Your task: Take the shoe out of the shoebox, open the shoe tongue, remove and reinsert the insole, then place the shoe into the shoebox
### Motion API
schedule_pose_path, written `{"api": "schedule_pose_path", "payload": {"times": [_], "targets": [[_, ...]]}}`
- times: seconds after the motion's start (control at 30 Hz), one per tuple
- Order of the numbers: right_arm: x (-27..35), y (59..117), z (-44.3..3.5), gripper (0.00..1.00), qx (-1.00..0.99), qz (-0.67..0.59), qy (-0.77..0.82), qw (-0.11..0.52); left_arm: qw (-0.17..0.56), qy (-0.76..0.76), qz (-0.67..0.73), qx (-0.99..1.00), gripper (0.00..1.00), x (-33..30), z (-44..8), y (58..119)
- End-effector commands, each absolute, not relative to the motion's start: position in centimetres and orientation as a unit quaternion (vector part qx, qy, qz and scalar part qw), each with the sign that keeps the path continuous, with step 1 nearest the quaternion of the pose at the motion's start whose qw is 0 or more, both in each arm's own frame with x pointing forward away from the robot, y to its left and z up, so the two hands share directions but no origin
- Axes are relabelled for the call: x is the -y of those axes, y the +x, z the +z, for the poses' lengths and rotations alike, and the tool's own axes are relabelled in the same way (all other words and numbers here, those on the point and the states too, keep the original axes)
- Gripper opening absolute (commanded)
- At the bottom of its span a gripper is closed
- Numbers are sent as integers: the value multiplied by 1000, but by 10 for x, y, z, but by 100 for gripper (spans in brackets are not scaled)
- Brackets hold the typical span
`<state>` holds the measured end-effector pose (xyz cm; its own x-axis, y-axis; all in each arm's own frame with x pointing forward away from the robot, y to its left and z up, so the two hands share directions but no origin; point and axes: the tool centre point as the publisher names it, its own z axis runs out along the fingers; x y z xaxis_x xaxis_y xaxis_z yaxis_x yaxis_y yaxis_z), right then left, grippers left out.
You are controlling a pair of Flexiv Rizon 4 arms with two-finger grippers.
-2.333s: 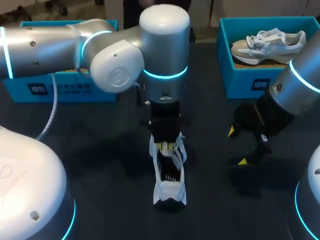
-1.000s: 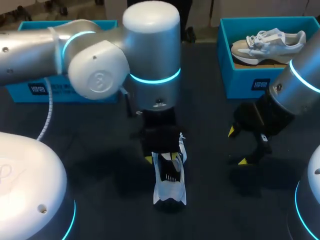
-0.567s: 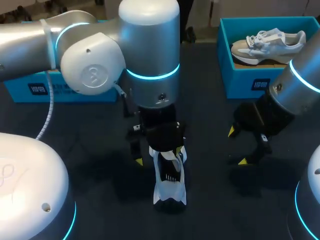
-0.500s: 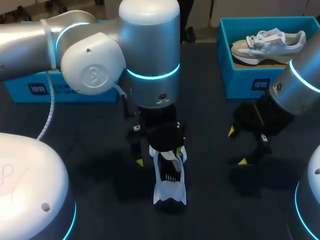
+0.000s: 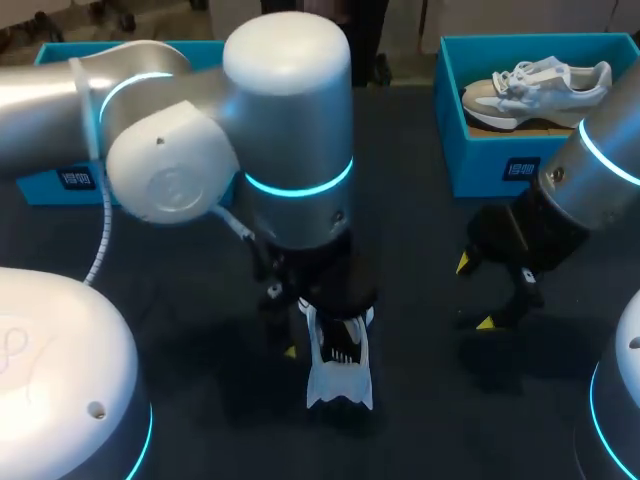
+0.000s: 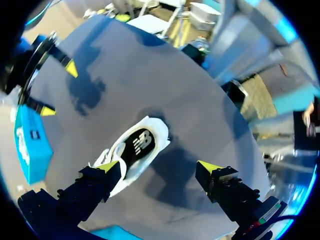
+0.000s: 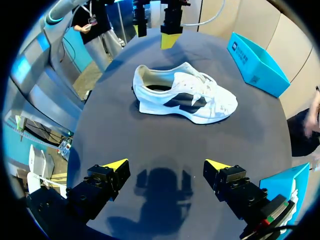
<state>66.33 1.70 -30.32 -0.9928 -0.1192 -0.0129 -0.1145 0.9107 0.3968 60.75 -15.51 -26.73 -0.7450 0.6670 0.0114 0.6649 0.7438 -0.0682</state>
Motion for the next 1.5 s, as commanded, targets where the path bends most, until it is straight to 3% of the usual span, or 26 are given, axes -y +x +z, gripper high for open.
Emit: {"api": "schedule_pose_path", "payload": {"times": [0.03,0.27,1.5], "targets": [[-17,663,-304,100,978,-202,60,5,-42,-111,23,993,100,158,-271,601],[-17,663,-304,100,978,-202,60,5,-30,-1,33,999,100,169,-284,598],[-17,663,-304,100,978,-202,60,5,6,1,-6,1000,100,198,-376,569]]}}
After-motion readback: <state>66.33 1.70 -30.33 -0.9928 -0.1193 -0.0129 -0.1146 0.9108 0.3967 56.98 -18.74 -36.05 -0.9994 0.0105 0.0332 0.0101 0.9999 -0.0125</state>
